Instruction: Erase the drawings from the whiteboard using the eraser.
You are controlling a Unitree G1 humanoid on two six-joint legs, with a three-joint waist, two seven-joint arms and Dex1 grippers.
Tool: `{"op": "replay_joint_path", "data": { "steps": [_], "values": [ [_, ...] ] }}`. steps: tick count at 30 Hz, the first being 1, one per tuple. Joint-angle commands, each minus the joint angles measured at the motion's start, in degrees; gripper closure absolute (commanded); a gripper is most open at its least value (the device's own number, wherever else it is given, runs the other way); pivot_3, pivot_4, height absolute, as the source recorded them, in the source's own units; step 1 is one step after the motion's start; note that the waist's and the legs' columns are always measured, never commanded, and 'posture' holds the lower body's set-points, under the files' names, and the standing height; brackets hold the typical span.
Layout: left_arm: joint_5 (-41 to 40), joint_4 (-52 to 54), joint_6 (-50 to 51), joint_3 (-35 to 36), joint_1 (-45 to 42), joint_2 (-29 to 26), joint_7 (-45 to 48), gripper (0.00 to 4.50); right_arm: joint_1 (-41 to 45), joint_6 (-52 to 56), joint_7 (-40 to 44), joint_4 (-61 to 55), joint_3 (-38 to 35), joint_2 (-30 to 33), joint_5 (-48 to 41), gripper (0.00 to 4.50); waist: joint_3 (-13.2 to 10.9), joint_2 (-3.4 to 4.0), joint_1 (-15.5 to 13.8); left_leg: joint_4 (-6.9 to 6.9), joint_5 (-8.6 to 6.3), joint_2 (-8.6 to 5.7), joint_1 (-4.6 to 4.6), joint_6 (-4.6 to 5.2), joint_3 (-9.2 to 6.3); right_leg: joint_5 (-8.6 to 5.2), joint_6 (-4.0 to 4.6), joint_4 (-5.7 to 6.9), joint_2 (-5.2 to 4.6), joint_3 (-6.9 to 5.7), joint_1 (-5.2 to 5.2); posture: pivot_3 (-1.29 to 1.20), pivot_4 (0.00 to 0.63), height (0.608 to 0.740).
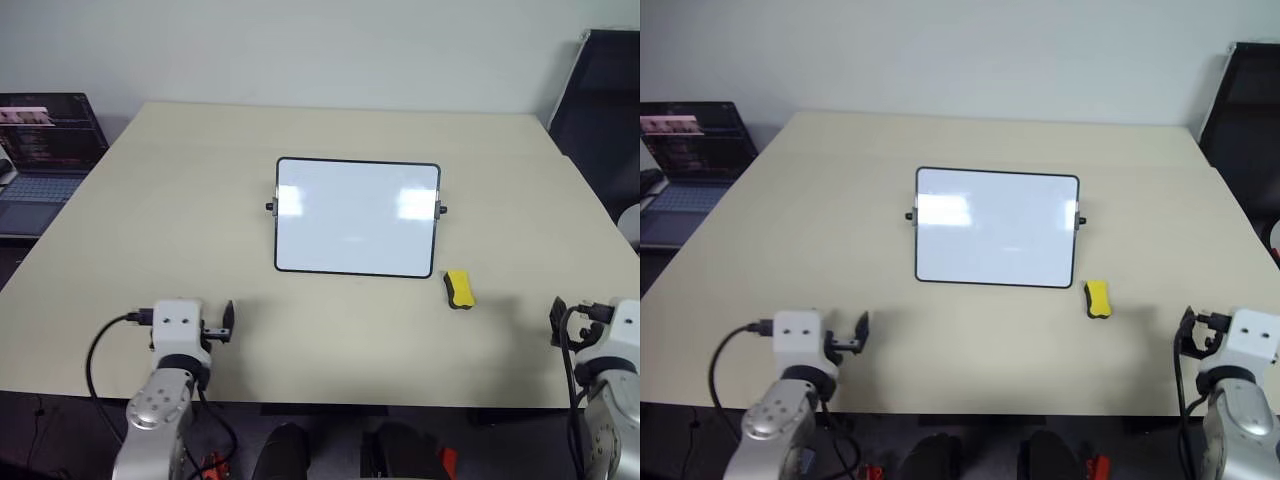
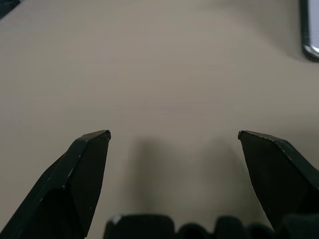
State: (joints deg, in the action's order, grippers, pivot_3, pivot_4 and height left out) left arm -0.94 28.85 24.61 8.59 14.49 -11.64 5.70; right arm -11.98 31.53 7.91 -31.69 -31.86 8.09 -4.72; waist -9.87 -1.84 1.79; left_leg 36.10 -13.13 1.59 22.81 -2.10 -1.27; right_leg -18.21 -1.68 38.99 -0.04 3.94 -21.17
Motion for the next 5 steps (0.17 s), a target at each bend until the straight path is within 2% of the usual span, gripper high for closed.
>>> {"op": "replay_joint_path", "data": {
  "steps": [1, 5],
  "values": [
    [0.97, 5.02, -0.74, -2.58, -0.73, -0.01, 0.17, 0.0, -2.38, -2.4, -0.47, -2.64, -2.07, 0.21, -1.51, 0.03, 0.04, 0.04, 0.0, 0.0, 0.05, 0.0, -0.01, 0.06, 0.01, -0.04, 0.2, 0.0, 0.01, 0.0, 0.0, 0.0, 0.15, 0.74],
    [0.56, 5.78, 0.02, -2.7, -0.94, -0.04, -0.09, 0.0, -4.45, -2.43, -0.76, -3.51, -2.68, 0.72, -2.89, 0.03, 0.17, 0.22, 0.06, 0.0, 0.1, 0.0, -0.02, 0.1, 0.07, 0.06, 0.06, 0.03, 0.03, 0.06, -0.02, 0.0, 0.15, 0.74]
  ]
}}
